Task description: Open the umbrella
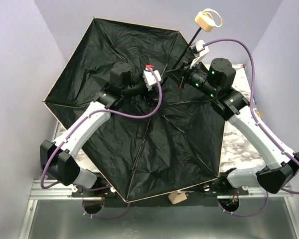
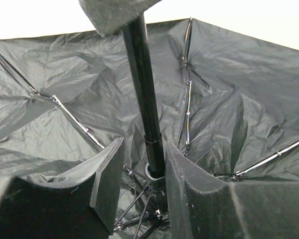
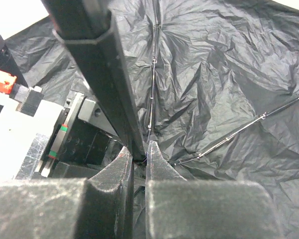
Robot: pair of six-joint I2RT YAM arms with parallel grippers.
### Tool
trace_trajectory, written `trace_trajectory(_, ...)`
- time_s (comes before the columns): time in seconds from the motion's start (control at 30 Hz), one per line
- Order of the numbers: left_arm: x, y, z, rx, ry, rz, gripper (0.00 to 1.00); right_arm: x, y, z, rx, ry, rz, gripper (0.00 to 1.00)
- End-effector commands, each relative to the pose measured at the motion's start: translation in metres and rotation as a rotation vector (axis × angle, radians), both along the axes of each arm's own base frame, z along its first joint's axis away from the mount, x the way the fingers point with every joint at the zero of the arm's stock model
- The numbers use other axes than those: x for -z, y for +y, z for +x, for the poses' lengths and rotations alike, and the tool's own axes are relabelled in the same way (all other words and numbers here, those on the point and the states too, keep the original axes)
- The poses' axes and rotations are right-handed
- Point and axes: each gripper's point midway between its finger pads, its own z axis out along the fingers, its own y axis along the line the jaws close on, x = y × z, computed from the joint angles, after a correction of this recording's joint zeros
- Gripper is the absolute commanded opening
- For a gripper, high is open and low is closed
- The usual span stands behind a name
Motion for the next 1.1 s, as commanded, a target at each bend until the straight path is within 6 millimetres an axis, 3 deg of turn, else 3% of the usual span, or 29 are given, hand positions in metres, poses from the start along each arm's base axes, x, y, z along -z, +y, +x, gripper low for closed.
trace_trajectory(0.0, 0.135, 0.073, 0.019, -0.240, 0.239, 0.371, 0.37, -0.151, -0.029, -0.060, -0.060, -0.349, 0.290, 0.01)
trace_trajectory(0.3, 0.152, 0.094, 0.038, -0.367, 0.232, 0.451, 0.39, -0.177, -0.035, -0.063, -0.046, -0.406, 0.314, 0.01)
trace_trajectory(0.4, 0.146, 0.095, 0.042, -0.387, 0.223, 0.436, 0.38, -0.177, -0.033, -0.065, -0.060, -0.406, 0.309, 0.01)
trace_trajectory(0.57, 0.104, 0.064, 0.017, -0.214, 0.188, 0.265, 0.23, -0.153, -0.019, -0.072, -0.151, -0.346, 0.288, 0.01)
trace_trajectory(0.67, 0.092, 0.056, 0.013, -0.188, 0.182, 0.243, 0.17, -0.147, -0.012, -0.080, -0.213, -0.328, 0.292, 0.01)
trace_trajectory(0.73, 0.089, 0.054, 0.014, -0.186, 0.198, 0.243, 0.20, -0.144, -0.007, -0.085, -0.260, -0.335, 0.282, 0.01)
trace_trajectory(0.83, 0.074, 0.047, 0.005, -0.127, 0.175, 0.199, 0.33, -0.138, -0.006, -0.085, -0.262, -0.330, 0.271, 0.01)
trace_trajectory(1.03, 0.016, 0.019, -0.017, -0.048, 0.030, 0.083, 0.34, -0.115, -0.004, -0.080, -0.257, -0.283, 0.239, 0.01)
trace_trajectory(1.07, -0.002, 0.006, -0.025, -0.028, 0.002, 0.072, 0.35, -0.107, -0.001, -0.080, -0.272, -0.265, 0.233, 0.01)
